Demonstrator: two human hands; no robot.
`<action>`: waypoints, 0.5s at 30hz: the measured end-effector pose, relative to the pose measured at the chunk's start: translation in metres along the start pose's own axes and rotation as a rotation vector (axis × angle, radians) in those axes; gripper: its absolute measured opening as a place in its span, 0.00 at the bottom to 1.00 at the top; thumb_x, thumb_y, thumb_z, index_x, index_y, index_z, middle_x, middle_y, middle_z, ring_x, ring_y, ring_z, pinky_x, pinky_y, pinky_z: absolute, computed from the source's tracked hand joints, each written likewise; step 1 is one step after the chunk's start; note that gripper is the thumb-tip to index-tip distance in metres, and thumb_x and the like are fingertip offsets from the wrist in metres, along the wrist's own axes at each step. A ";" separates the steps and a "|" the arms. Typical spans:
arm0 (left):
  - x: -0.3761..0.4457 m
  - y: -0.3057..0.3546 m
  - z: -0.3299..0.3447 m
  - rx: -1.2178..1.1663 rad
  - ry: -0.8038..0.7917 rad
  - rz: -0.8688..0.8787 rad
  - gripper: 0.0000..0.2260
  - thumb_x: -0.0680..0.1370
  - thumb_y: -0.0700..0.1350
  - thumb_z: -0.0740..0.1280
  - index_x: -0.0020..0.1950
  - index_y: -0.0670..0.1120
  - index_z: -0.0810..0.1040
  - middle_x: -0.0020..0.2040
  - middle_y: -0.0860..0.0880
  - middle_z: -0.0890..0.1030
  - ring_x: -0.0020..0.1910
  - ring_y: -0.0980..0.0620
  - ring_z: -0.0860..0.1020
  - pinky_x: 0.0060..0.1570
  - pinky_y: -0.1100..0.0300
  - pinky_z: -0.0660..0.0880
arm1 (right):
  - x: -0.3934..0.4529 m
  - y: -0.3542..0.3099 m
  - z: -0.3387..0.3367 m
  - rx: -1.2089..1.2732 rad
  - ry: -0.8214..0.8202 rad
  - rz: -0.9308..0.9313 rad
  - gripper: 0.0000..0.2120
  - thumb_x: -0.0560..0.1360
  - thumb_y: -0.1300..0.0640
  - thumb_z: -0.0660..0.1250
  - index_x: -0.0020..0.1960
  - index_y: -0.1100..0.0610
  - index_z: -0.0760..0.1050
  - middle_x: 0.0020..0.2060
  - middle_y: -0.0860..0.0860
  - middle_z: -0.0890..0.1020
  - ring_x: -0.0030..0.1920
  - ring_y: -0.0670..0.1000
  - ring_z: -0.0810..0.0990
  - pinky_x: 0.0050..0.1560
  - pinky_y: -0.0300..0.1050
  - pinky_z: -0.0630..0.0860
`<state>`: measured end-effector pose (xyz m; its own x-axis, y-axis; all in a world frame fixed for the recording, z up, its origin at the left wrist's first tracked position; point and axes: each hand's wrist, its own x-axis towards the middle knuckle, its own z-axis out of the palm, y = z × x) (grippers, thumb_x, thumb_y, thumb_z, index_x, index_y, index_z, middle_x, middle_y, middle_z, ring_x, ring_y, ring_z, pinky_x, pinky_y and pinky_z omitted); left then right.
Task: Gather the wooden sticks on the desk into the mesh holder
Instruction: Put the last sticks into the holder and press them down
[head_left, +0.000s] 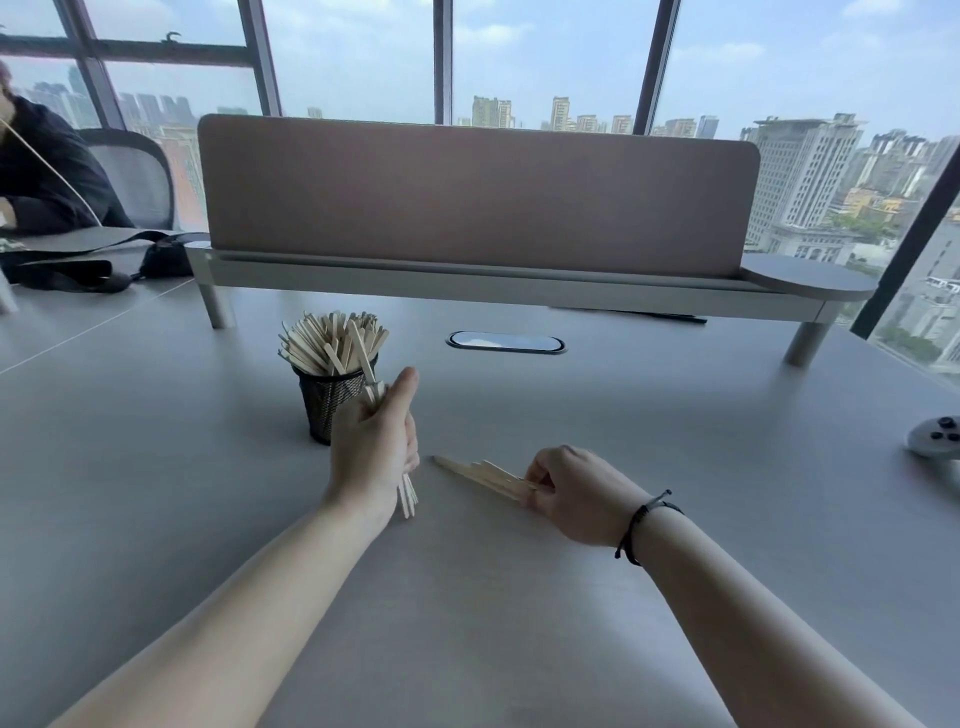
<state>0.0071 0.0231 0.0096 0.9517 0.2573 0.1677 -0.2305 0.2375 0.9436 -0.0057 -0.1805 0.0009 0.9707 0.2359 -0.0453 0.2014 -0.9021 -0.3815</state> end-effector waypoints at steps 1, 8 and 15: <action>0.001 0.001 -0.001 -0.012 0.012 0.006 0.28 0.82 0.46 0.66 0.25 0.52 0.57 0.20 0.54 0.57 0.20 0.54 0.53 0.24 0.65 0.52 | 0.000 -0.001 0.000 -0.007 -0.002 -0.001 0.09 0.76 0.53 0.64 0.47 0.58 0.79 0.43 0.56 0.82 0.45 0.59 0.80 0.43 0.50 0.77; -0.001 -0.002 -0.002 0.119 -0.035 0.089 0.28 0.82 0.45 0.66 0.23 0.51 0.60 0.20 0.51 0.60 0.19 0.51 0.58 0.26 0.60 0.62 | -0.002 -0.007 0.007 -0.115 0.046 -0.015 0.11 0.77 0.55 0.60 0.46 0.62 0.77 0.45 0.59 0.80 0.43 0.60 0.79 0.43 0.51 0.77; -0.001 -0.008 -0.003 0.133 -0.092 0.093 0.26 0.82 0.45 0.66 0.28 0.49 0.57 0.24 0.50 0.59 0.20 0.53 0.56 0.27 0.62 0.55 | -0.009 -0.012 0.013 -0.290 0.130 -0.057 0.04 0.77 0.59 0.59 0.51 0.56 0.71 0.50 0.54 0.79 0.49 0.60 0.79 0.40 0.47 0.66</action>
<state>0.0076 0.0234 0.0009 0.9435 0.1841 0.2757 -0.2953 0.0888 0.9513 -0.0184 -0.1674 -0.0062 0.9615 0.2581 0.0942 0.2671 -0.9585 -0.1000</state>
